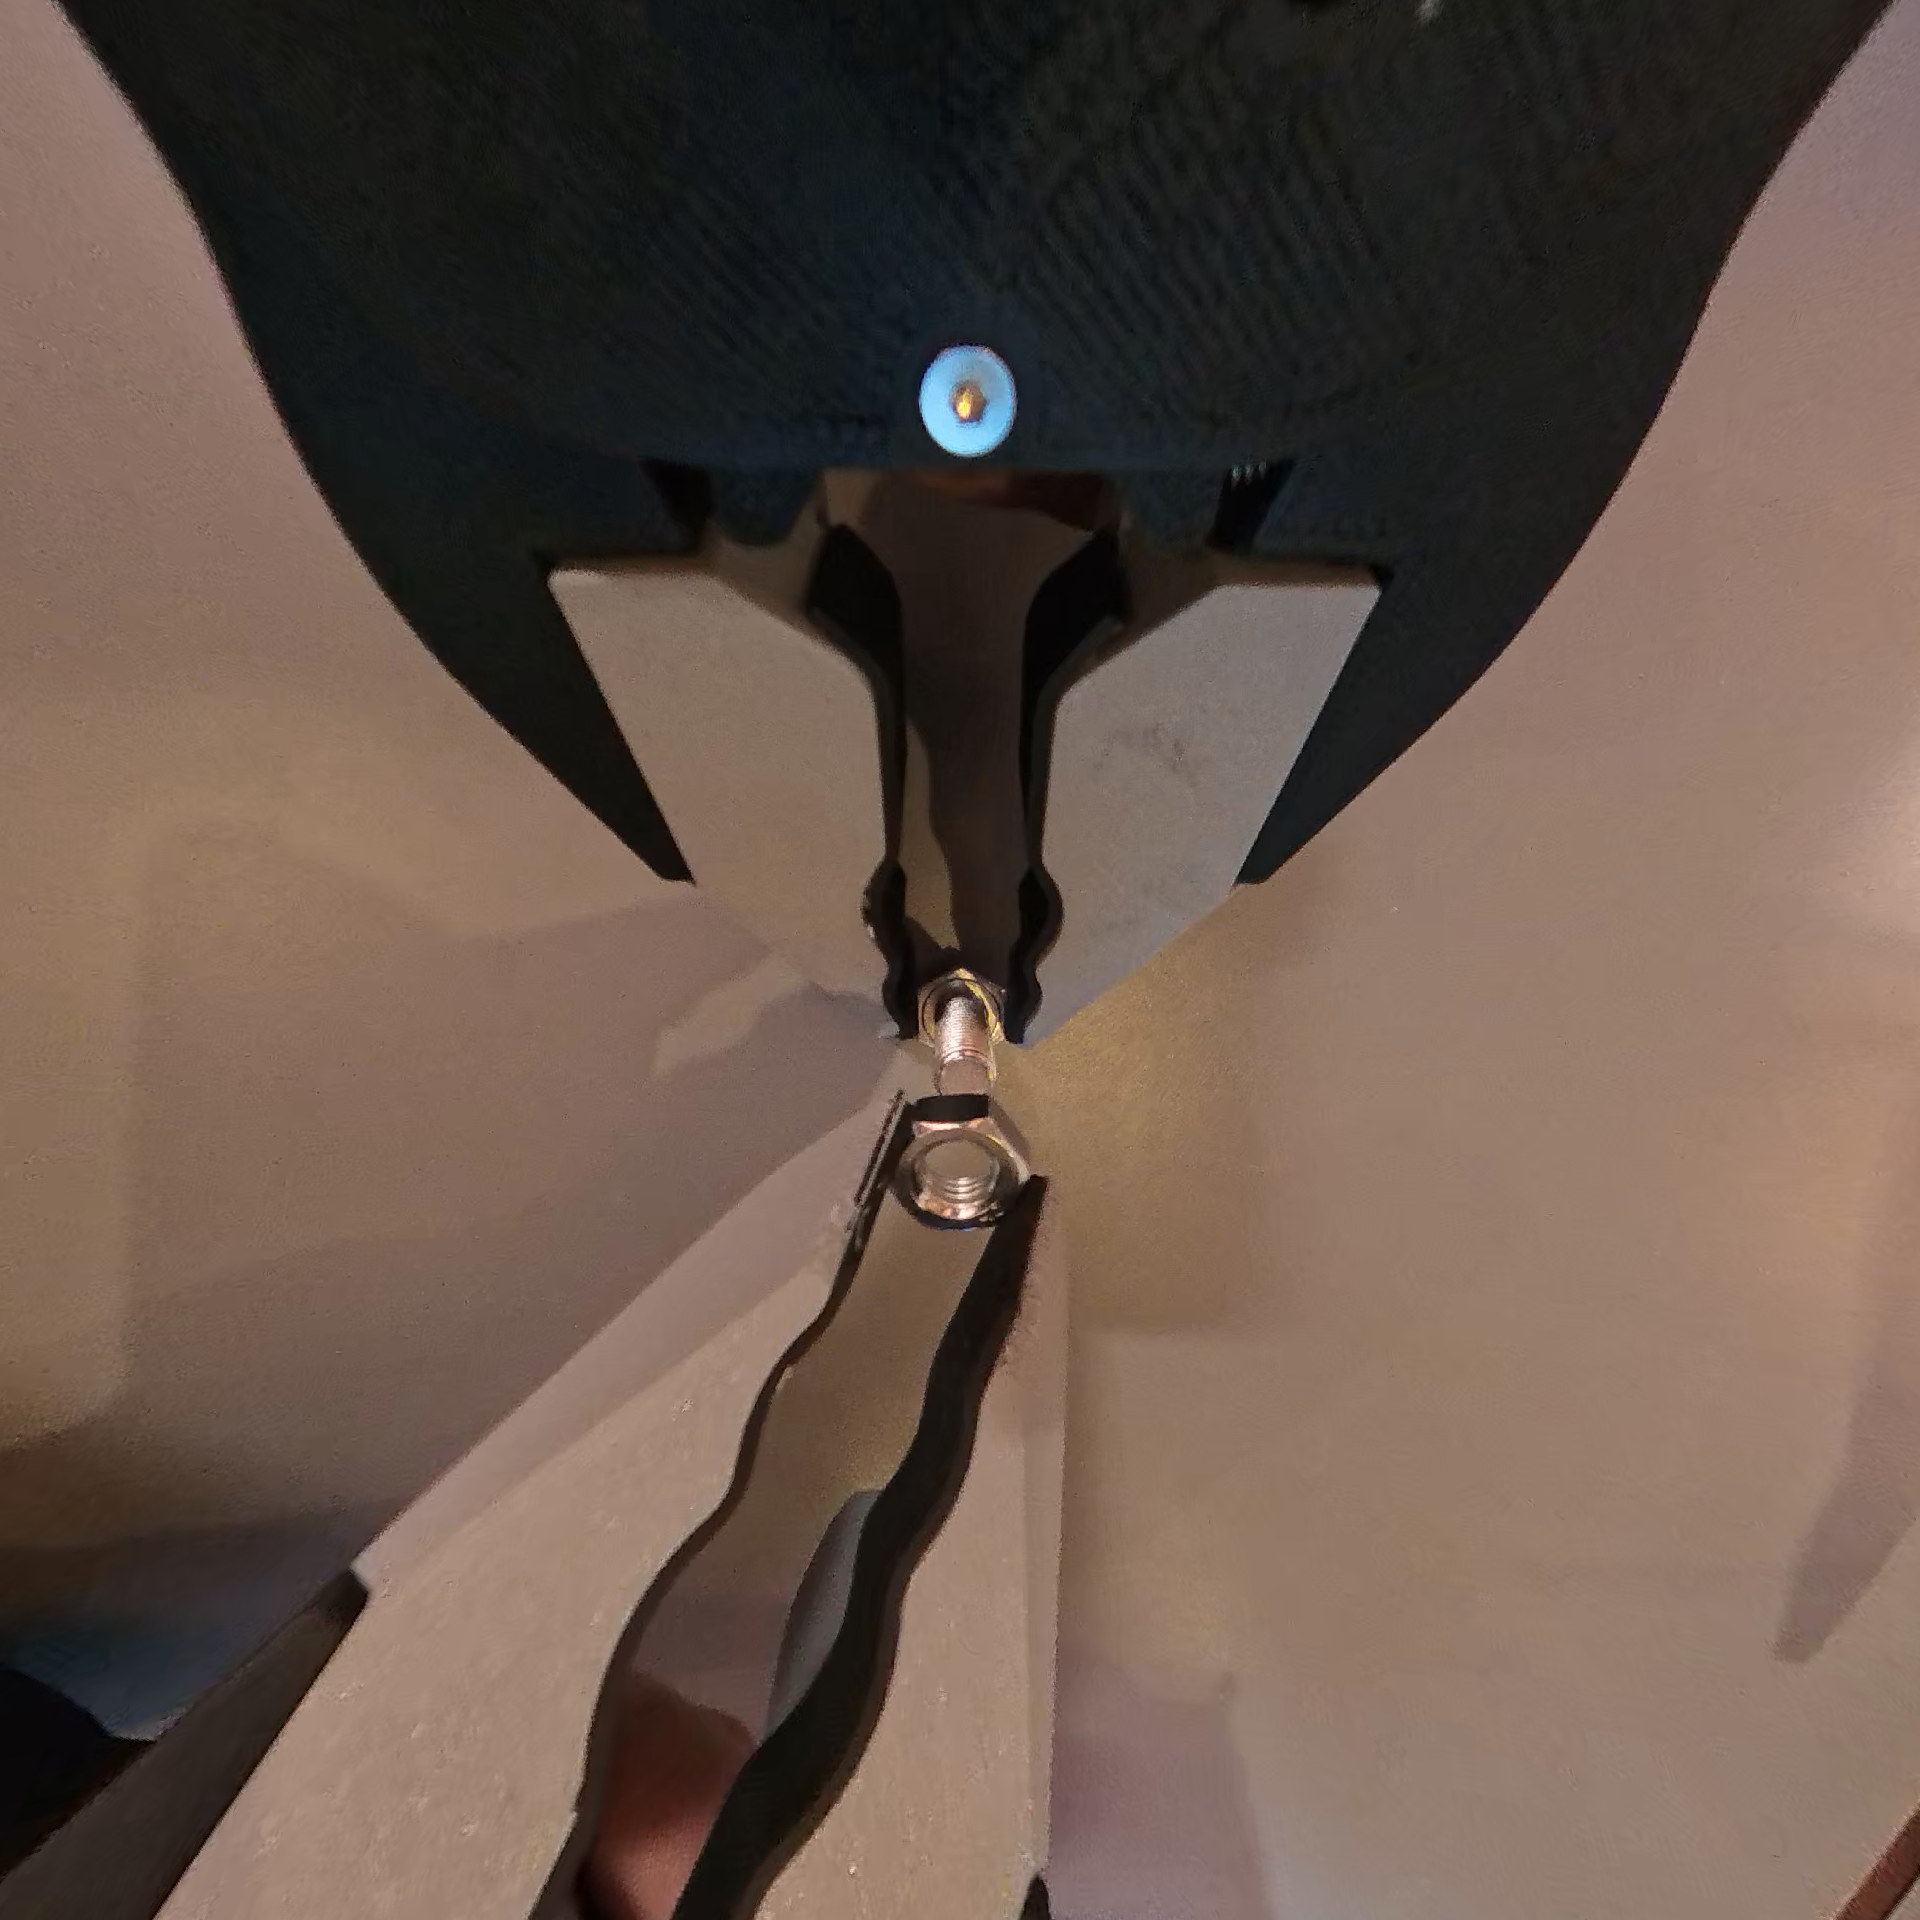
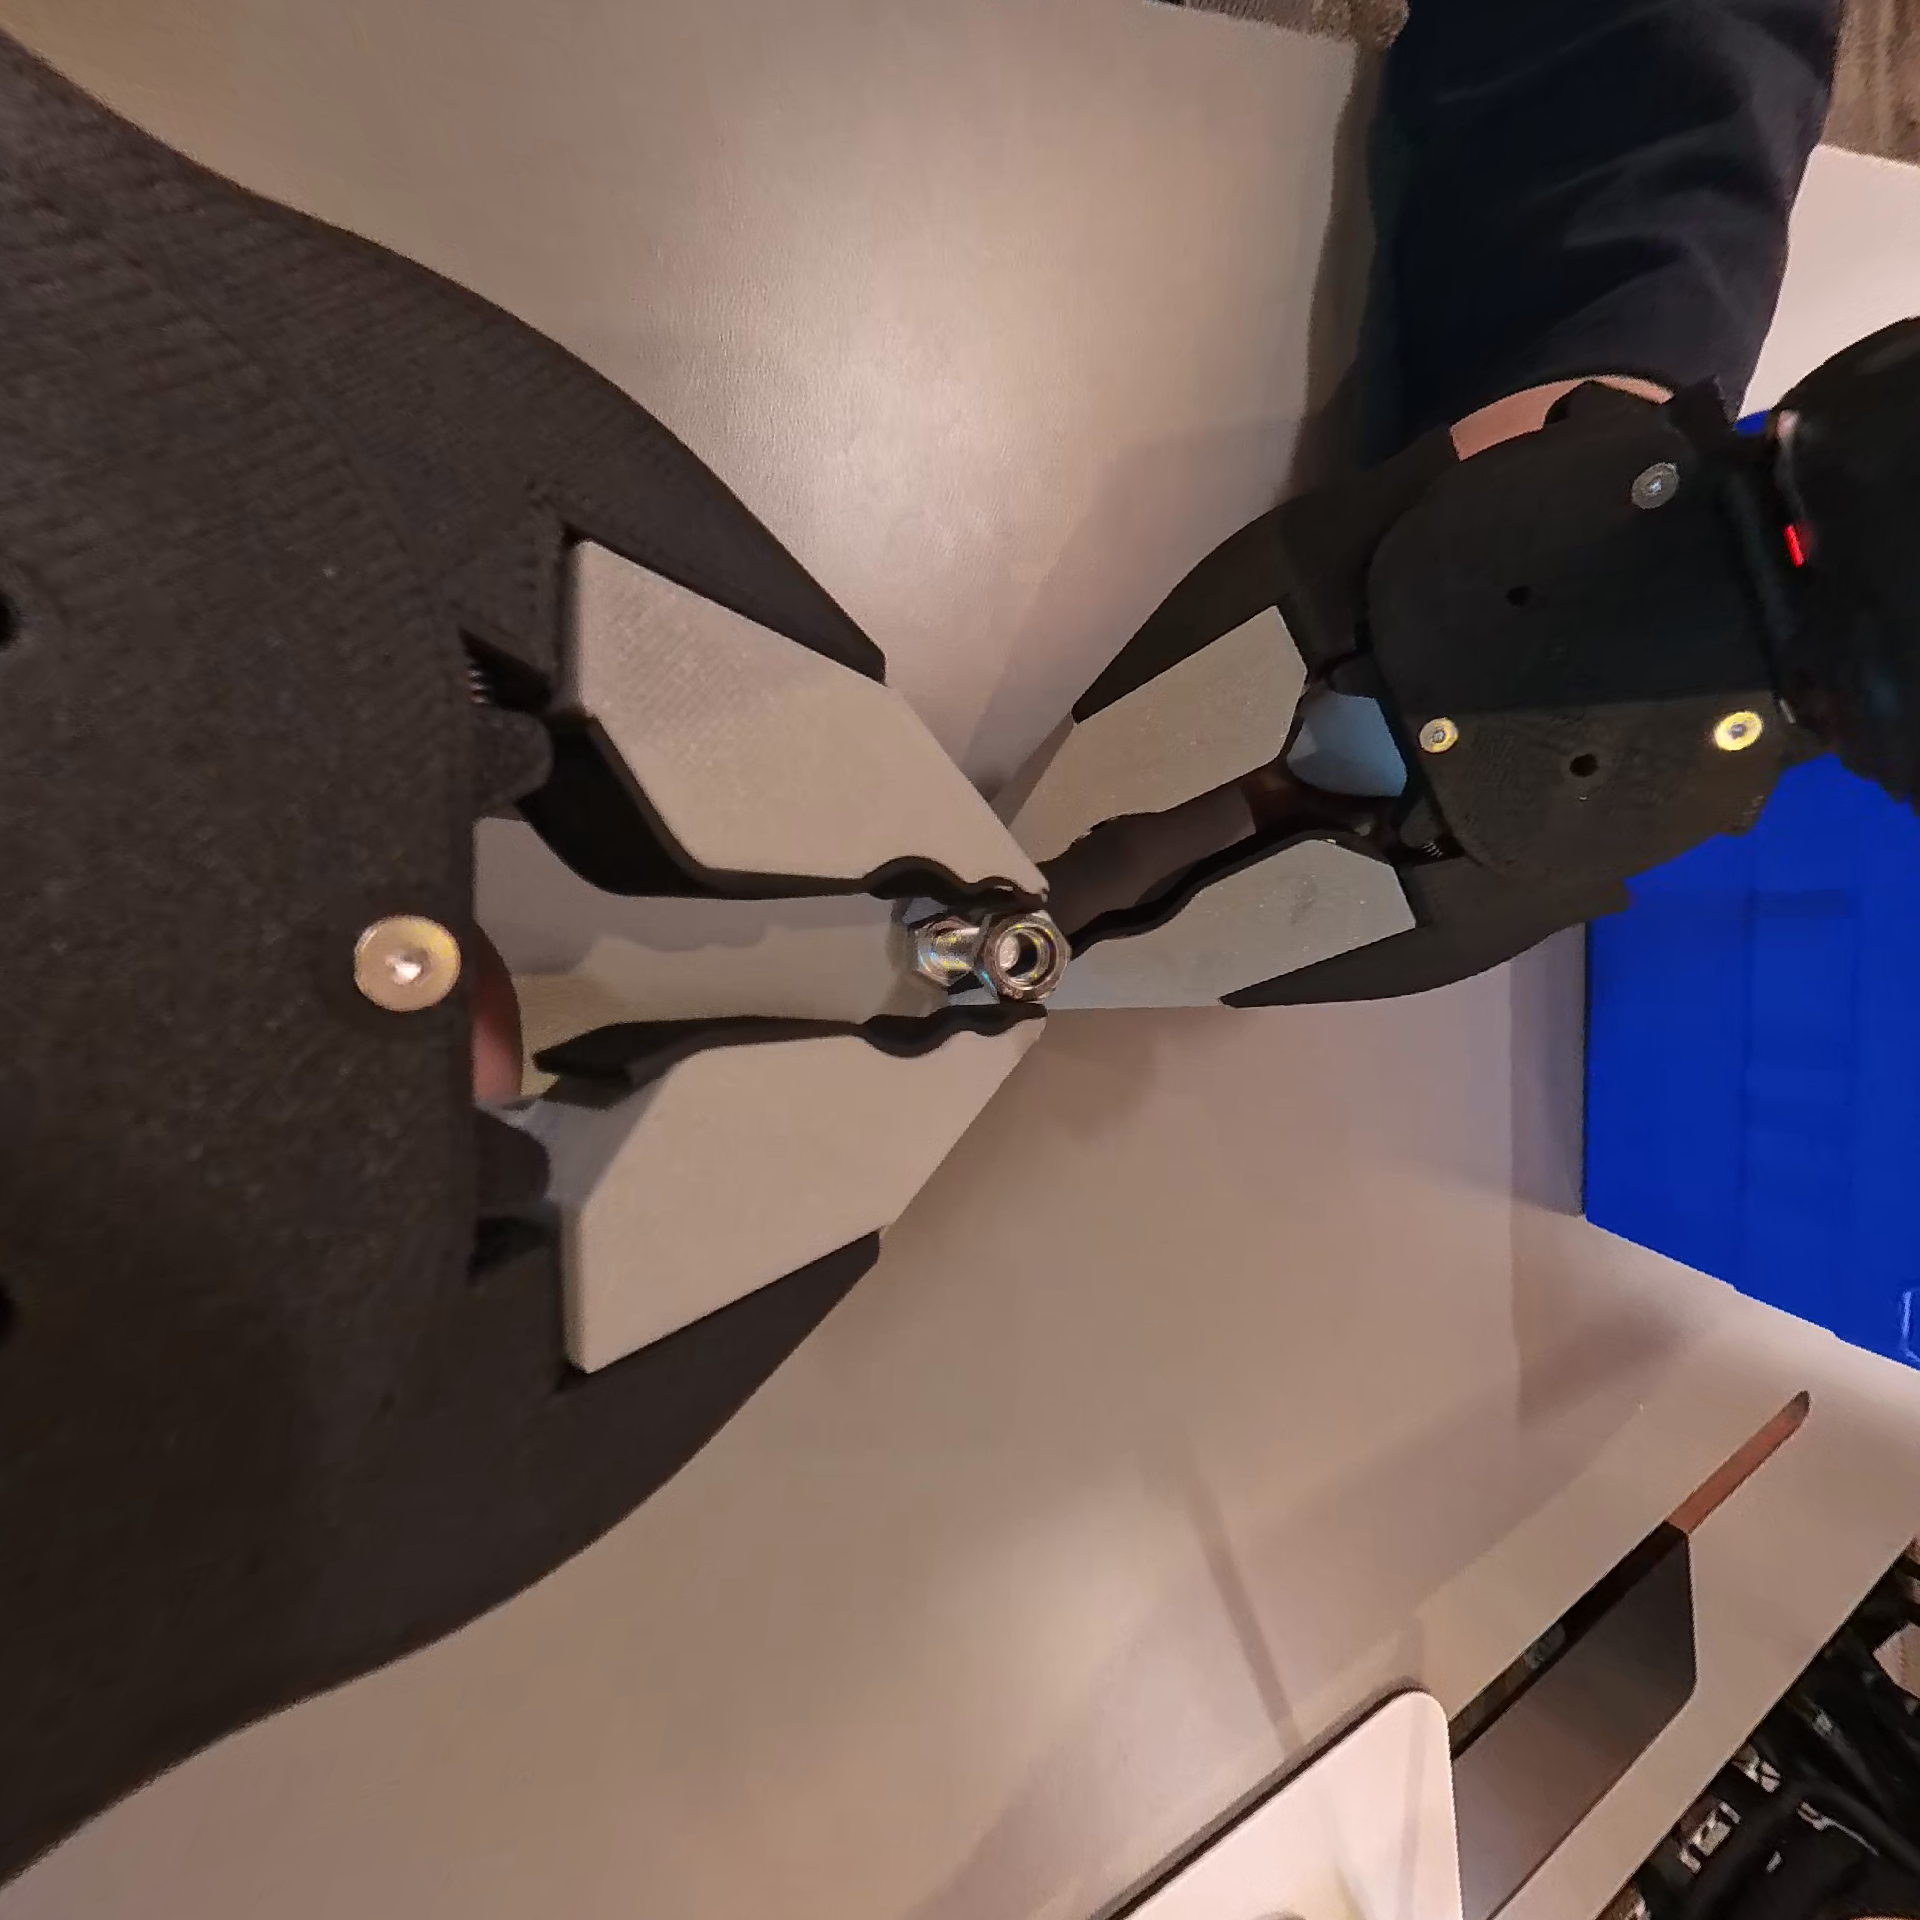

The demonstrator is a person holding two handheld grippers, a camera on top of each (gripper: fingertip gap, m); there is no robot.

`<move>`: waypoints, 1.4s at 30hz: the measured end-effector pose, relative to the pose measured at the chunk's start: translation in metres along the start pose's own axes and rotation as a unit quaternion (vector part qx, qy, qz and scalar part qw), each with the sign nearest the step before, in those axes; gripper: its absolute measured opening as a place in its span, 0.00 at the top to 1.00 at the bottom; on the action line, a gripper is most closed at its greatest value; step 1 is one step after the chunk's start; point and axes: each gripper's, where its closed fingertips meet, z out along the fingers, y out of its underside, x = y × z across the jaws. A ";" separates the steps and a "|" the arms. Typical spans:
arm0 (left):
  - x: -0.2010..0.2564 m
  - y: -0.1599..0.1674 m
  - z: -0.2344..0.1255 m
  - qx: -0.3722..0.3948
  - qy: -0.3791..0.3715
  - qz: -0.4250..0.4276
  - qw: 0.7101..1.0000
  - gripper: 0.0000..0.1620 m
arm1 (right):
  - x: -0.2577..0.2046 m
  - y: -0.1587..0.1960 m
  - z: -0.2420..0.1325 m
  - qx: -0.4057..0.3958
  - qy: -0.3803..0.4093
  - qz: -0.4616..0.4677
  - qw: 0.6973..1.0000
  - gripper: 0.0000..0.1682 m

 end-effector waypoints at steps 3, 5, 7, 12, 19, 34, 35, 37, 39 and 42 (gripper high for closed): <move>0.000 0.000 0.000 0.000 0.000 -0.001 1.000 0.91 | 0.000 -0.001 -0.001 0.001 0.000 -0.001 1.000 0.91; -0.001 0.000 0.000 0.001 -0.002 -0.002 1.000 0.91 | 0.000 0.000 -0.001 -0.001 0.003 -0.002 1.000 0.91; -0.002 0.000 -0.001 0.001 -0.002 -0.003 1.000 0.91 | 0.005 0.002 -0.002 -0.005 0.012 0.002 1.000 0.91; -0.006 -0.002 -0.006 0.012 -0.002 -0.016 1.000 0.91 | 0.018 0.014 -0.003 -0.023 0.030 0.028 0.999 0.91; -0.016 -0.011 -0.019 0.046 -0.012 -0.039 0.998 0.91 | 0.024 0.050 0.011 -0.106 0.039 0.028 0.993 0.91; -0.018 -0.013 -0.020 0.050 -0.030 -0.034 0.998 0.91 | 0.014 0.005 -0.003 0.010 0.004 0.056 0.998 0.88; -0.017 -0.013 -0.019 0.048 -0.030 -0.031 0.998 0.91 | 0.013 -0.002 -0.004 0.026 0.002 0.055 0.998 0.89; -0.013 -0.014 -0.018 0.046 -0.026 -0.028 0.998 0.91 | 0.011 -0.010 -0.004 0.042 0.005 0.052 0.998 0.90; -0.011 -0.015 -0.017 0.045 -0.025 -0.024 0.998 0.91 | 0.009 -0.012 -0.001 0.042 0.009 0.048 0.998 0.90; -0.008 -0.018 -0.017 0.047 -0.023 -0.019 0.998 0.91 | 0.005 -0.009 0.006 0.029 0.005 0.043 0.999 0.89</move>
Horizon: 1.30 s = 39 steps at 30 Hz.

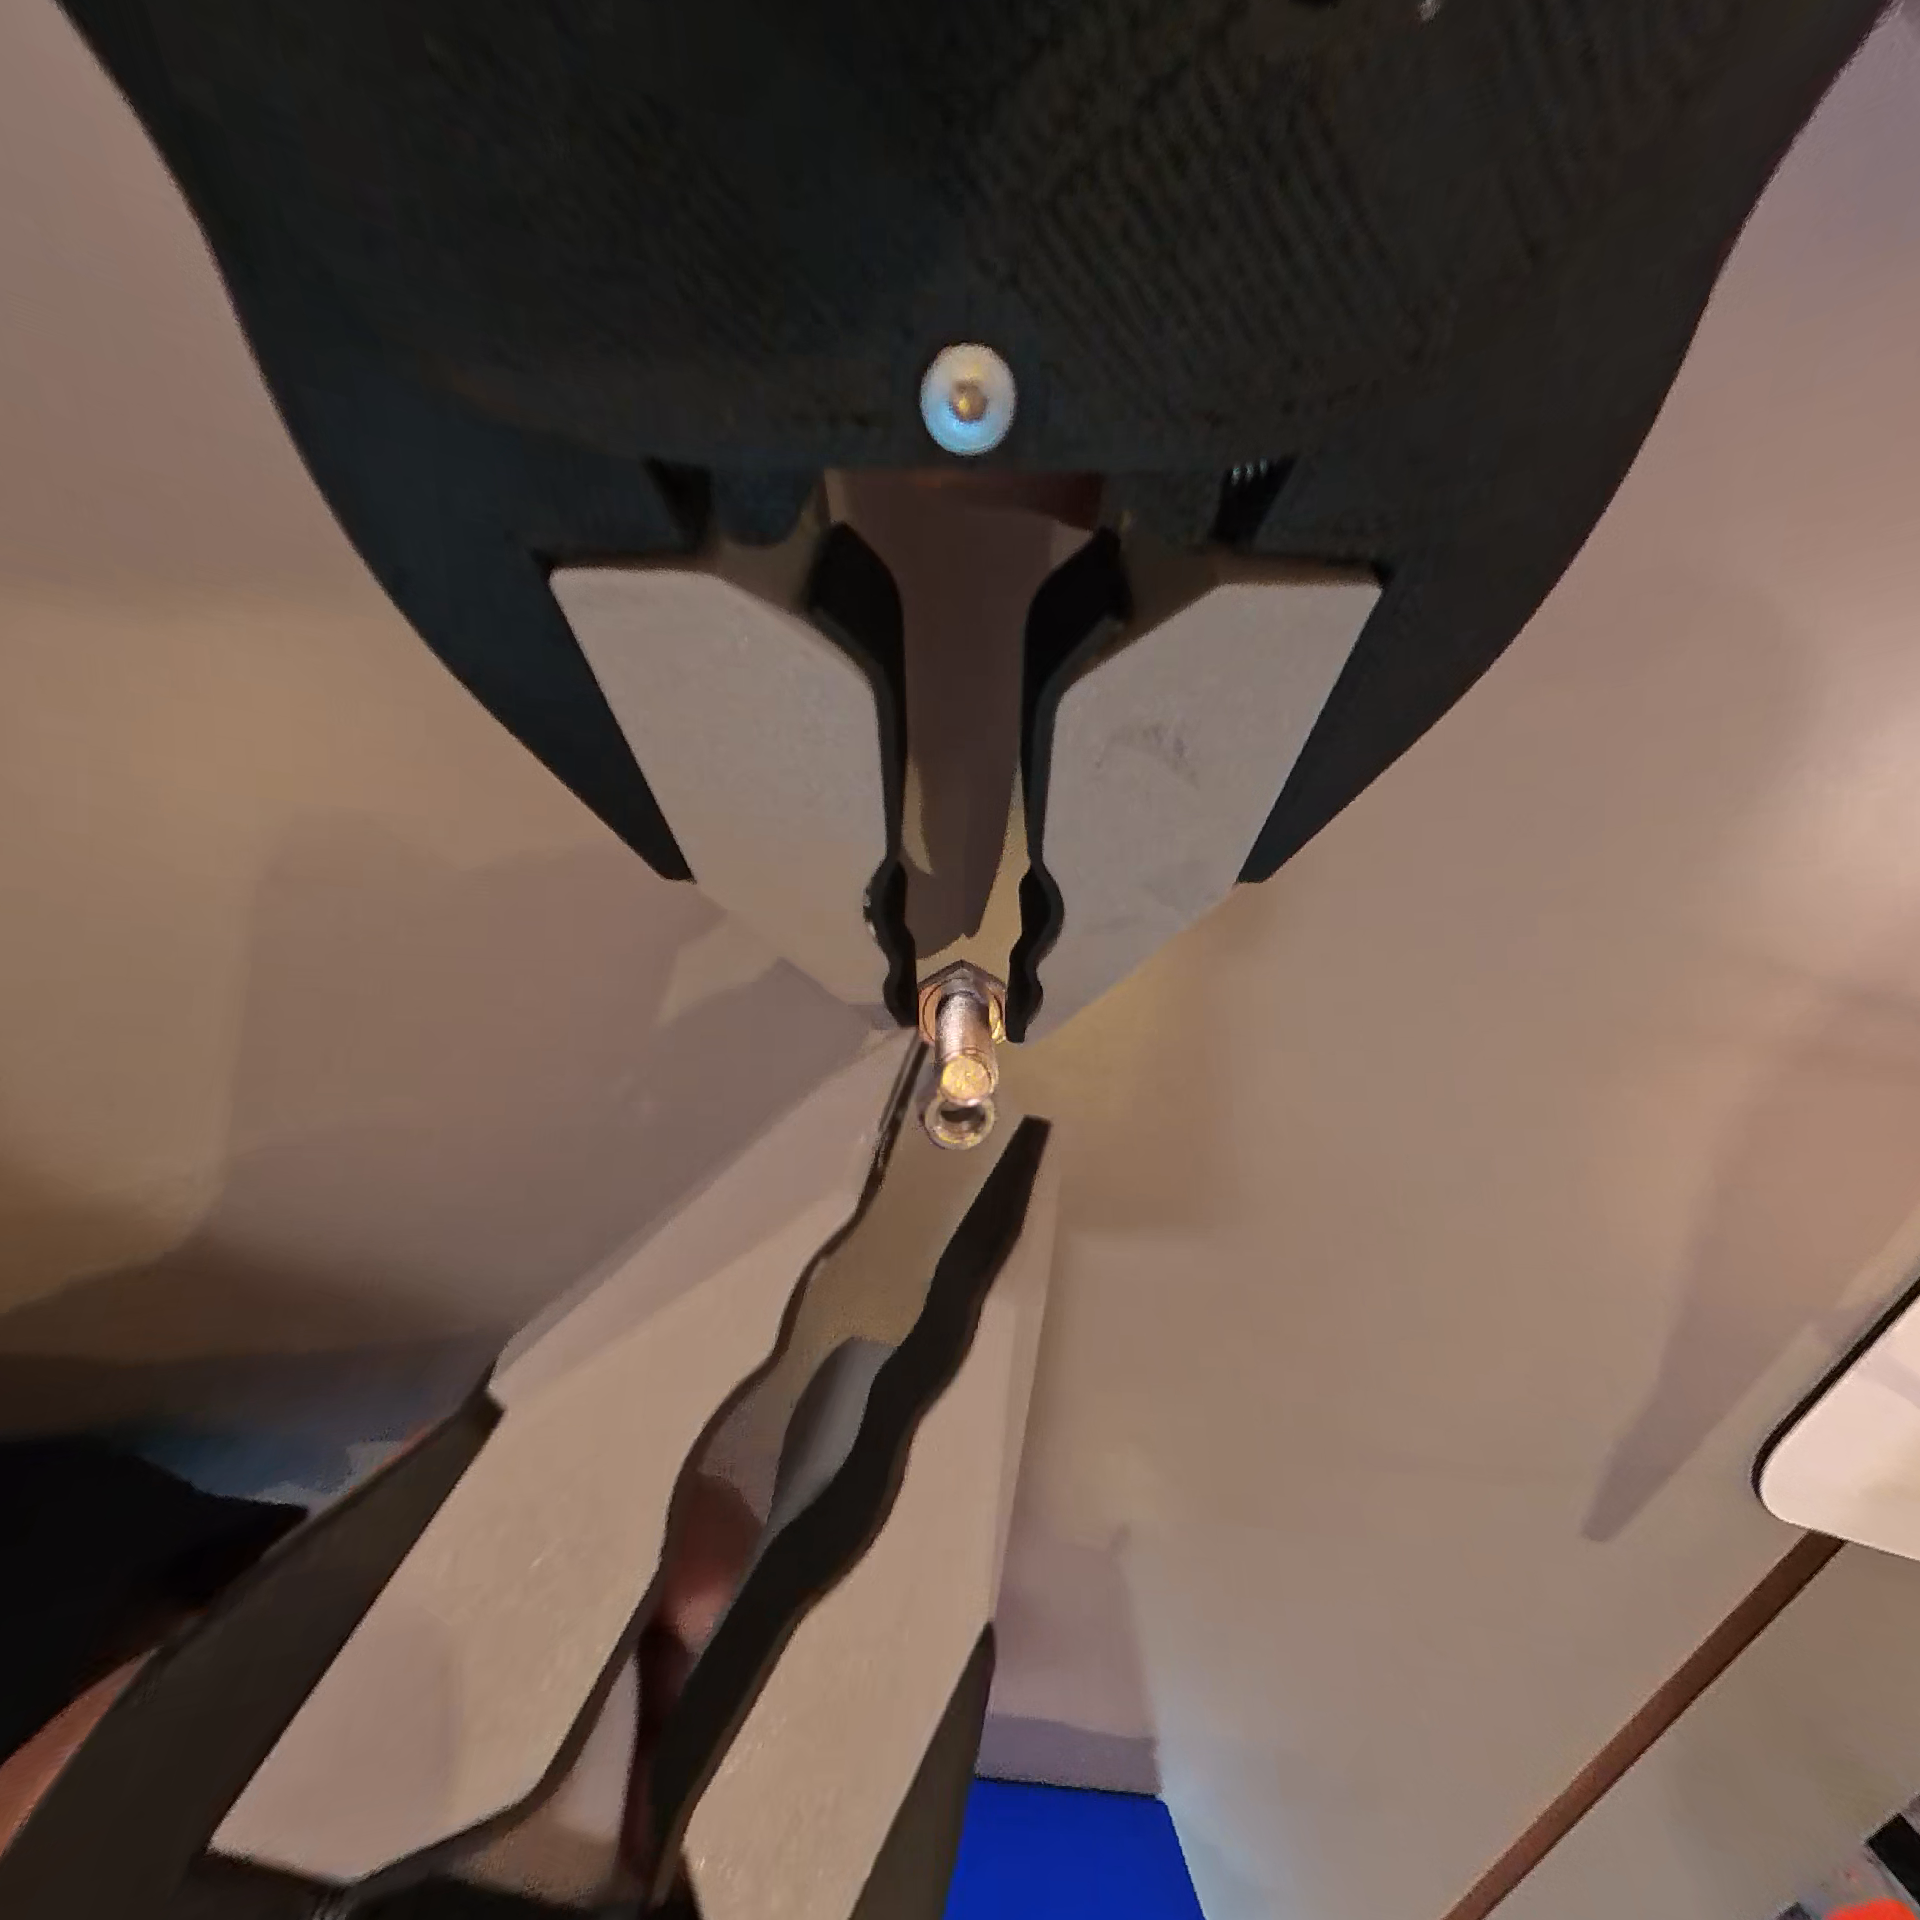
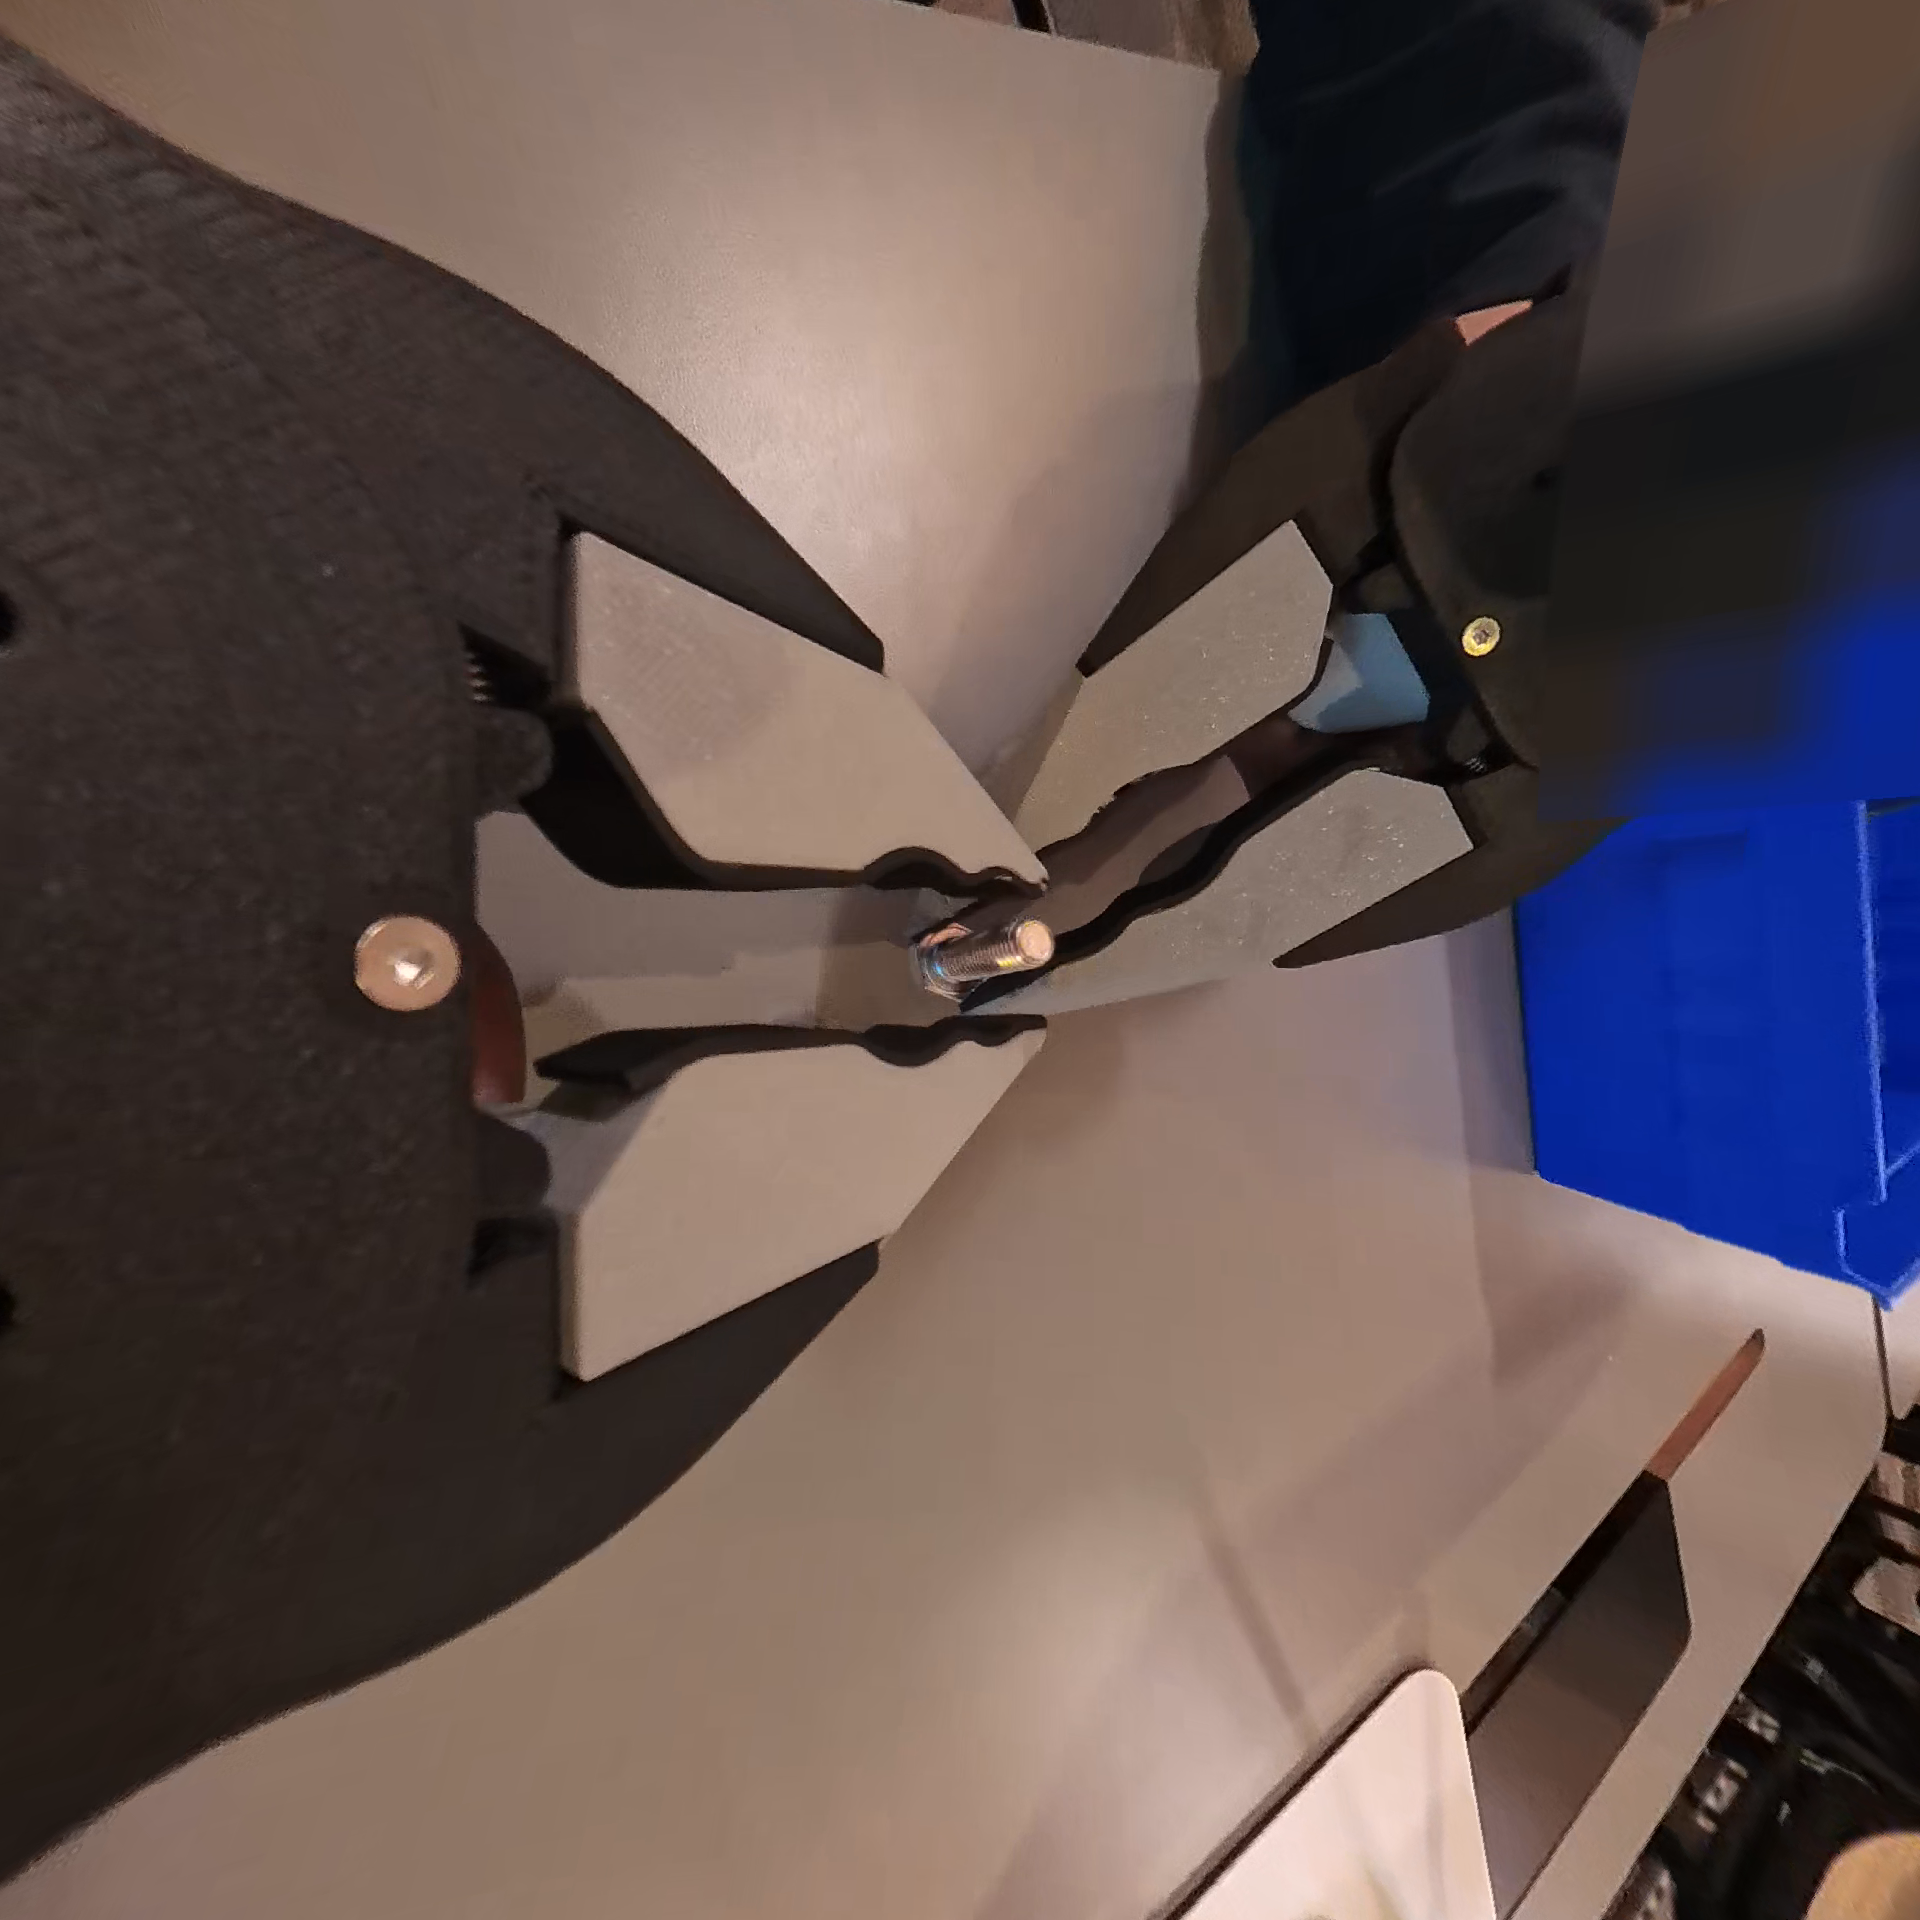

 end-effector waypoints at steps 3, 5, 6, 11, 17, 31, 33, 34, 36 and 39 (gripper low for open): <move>0.002 0.000 0.000 -0.002 0.000 0.005 1.000 0.91 | 0.000 0.002 0.003 -0.004 -0.001 0.001 1.000 0.95; 0.001 0.000 0.001 -0.003 -0.004 0.005 1.000 0.91 | -0.002 0.001 0.003 -0.002 -0.006 0.003 1.000 0.96; 0.001 0.000 0.001 -0.003 -0.004 0.004 1.000 0.91 | -0.002 0.001 0.003 -0.003 -0.005 0.001 1.000 0.96; -0.001 -0.006 -0.004 0.021 -0.003 -0.008 1.000 0.91 | 0.002 -0.008 -0.004 0.022 0.006 0.007 1.000 0.96; -0.005 -0.009 -0.004 0.037 -0.020 -0.009 0.999 0.78 | 0.002 -0.031 -0.020 0.097 -0.029 0.062 0.993 0.96; 0.000 -0.038 -0.018 0.136 0.003 -0.039 0.990 0.90 | 0.001 -0.045 -0.031 0.154 -0.057 0.099 0.981 0.96; 0.000 -0.039 -0.019 0.141 -0.002 -0.033 0.989 0.90 | 0.001 -0.046 -0.032 0.156 -0.056 0.099 0.981 0.96; 0.000 -0.040 -0.019 0.143 -0.005 -0.030 0.989 0.90 | 0.001 -0.046 -0.032 0.157 -0.056 0.100 0.981 0.96; -0.001 -0.041 -0.019 0.144 -0.010 -0.026 0.989 0.90 | 0.001 -0.046 -0.033 0.158 -0.057 0.101 0.981 0.96; 0.000 -0.040 -0.019 0.142 -0.006 -0.026 0.989 0.90 | 0.001 -0.045 -0.033 0.156 -0.059 0.102 0.981 0.96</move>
